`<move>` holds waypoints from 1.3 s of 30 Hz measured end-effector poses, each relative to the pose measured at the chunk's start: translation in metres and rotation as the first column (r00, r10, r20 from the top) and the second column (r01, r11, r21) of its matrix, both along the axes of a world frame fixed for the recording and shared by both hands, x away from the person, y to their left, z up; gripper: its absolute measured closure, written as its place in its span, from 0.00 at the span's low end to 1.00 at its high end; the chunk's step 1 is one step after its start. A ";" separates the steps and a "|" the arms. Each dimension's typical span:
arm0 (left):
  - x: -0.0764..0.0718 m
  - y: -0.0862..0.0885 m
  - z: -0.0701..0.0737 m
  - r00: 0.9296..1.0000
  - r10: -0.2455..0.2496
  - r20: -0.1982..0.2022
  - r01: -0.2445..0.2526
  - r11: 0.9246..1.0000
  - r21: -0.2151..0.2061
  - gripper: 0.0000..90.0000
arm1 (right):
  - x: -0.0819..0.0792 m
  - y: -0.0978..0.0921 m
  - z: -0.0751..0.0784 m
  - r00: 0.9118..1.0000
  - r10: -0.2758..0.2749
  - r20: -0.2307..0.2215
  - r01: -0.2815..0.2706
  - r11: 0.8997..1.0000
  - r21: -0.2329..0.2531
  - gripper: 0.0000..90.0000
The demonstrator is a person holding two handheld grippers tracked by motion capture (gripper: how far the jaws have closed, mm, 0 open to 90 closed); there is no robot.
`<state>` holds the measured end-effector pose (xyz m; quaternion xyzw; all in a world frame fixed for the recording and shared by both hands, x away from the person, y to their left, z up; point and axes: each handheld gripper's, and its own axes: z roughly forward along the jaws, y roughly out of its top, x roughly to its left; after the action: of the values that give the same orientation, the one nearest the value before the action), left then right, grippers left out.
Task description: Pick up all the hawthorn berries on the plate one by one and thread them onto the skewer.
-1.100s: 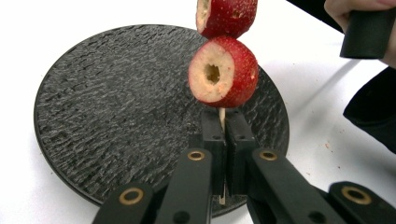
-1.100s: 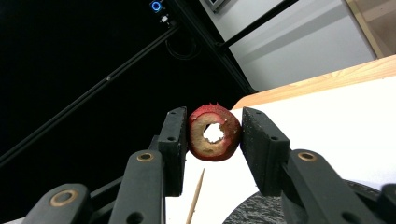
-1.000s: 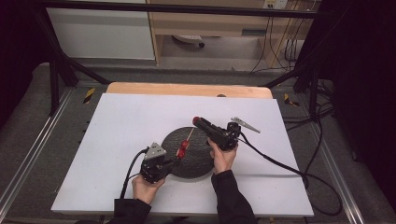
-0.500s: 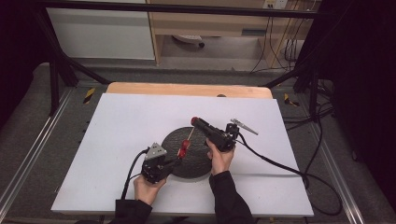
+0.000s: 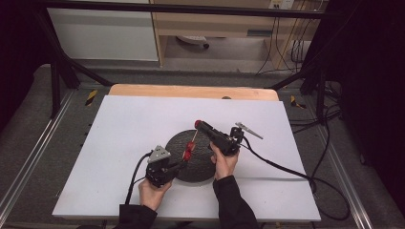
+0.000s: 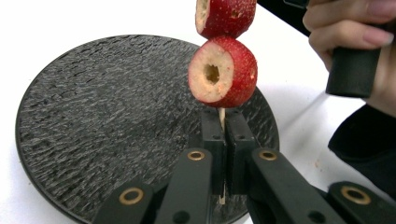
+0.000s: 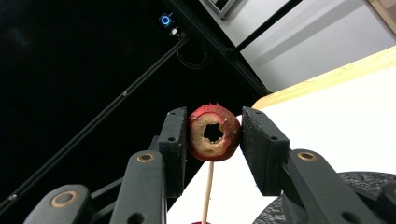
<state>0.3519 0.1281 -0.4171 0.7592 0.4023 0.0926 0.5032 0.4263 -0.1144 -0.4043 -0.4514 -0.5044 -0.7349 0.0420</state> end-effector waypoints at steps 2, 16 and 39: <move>0.000 -0.001 0.000 1.000 0.008 -0.006 -0.008 1.000 -0.016 0.98 | 0.000 0.000 0.000 1.000 0.003 -0.003 -0.003 1.000 0.009 0.69; 0.005 -0.008 0.001 0.999 0.048 -0.015 -0.049 0.997 -0.061 0.98 | -0.005 0.006 -0.010 0.999 0.029 -0.020 -0.029 0.999 0.015 0.70; 0.010 0.011 -0.006 0.999 0.045 -0.030 -0.045 0.999 0.002 0.98 | -0.009 -0.002 -0.005 0.996 0.093 0.001 -0.090 0.966 -0.242 0.45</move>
<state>0.3621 0.1395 -0.4234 0.7516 0.4269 0.0929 0.4942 0.4178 -0.1167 -0.4089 -0.4249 -0.6106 -0.6681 0.0174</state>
